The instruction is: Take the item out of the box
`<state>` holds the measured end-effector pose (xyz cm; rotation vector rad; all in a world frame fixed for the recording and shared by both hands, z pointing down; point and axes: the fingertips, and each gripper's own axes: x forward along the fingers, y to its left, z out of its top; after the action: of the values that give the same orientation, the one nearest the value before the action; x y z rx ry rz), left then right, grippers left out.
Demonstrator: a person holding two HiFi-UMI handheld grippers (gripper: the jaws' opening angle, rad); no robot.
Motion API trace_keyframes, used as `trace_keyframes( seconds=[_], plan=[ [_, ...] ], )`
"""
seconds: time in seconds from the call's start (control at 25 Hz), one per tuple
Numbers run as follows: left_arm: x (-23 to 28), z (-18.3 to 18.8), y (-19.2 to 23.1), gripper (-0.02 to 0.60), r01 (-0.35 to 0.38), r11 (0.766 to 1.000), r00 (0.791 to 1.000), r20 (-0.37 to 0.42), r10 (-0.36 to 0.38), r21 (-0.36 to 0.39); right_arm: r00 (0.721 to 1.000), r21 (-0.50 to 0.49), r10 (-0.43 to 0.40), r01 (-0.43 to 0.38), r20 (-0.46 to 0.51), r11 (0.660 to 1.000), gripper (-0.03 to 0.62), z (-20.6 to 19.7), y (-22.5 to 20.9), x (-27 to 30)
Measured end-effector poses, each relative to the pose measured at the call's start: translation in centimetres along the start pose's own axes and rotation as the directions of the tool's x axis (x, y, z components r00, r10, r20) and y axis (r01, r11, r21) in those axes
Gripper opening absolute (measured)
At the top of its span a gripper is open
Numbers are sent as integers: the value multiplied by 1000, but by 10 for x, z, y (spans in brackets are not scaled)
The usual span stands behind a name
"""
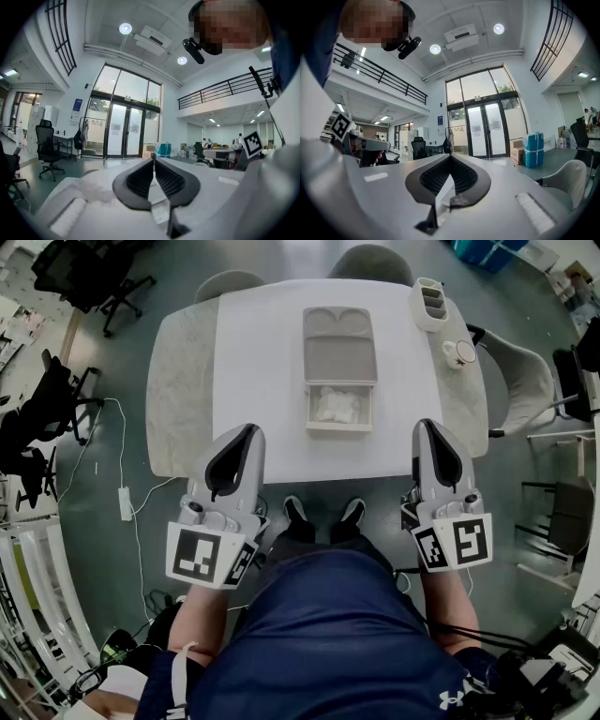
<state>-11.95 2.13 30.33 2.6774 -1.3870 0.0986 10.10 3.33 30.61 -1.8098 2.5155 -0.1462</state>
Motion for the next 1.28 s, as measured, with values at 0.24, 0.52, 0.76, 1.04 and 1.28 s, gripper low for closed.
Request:
trace_keyframes(
  seconds=[0.24,0.52,0.76,1.04,1.28],
  plan=[
    [2,-2,-6,14,-19,1000,1000,-4,19,-5,1000,3,14,-14,3,1000,1,1,-6,-3],
    [7,-4,-14,14,-45,999,999,-9,45,8,999,26,45,-45,-17,999,2,-3,-13,-4],
    [13,-23,-30,14,-83,996,994,-75,85,32,995,75,104,-103,-9,992,2,-6,-24,-3],
    [25,-46,-46,14,-103,993,984,-143,110,54,981,101,164,-154,-106,983,2,-44,-41,11],
    [48,-106,-41,14,68,990,942,-334,-23,125,974,43,135,-129,-183,991,2,-68,-36,33]
  ],
)
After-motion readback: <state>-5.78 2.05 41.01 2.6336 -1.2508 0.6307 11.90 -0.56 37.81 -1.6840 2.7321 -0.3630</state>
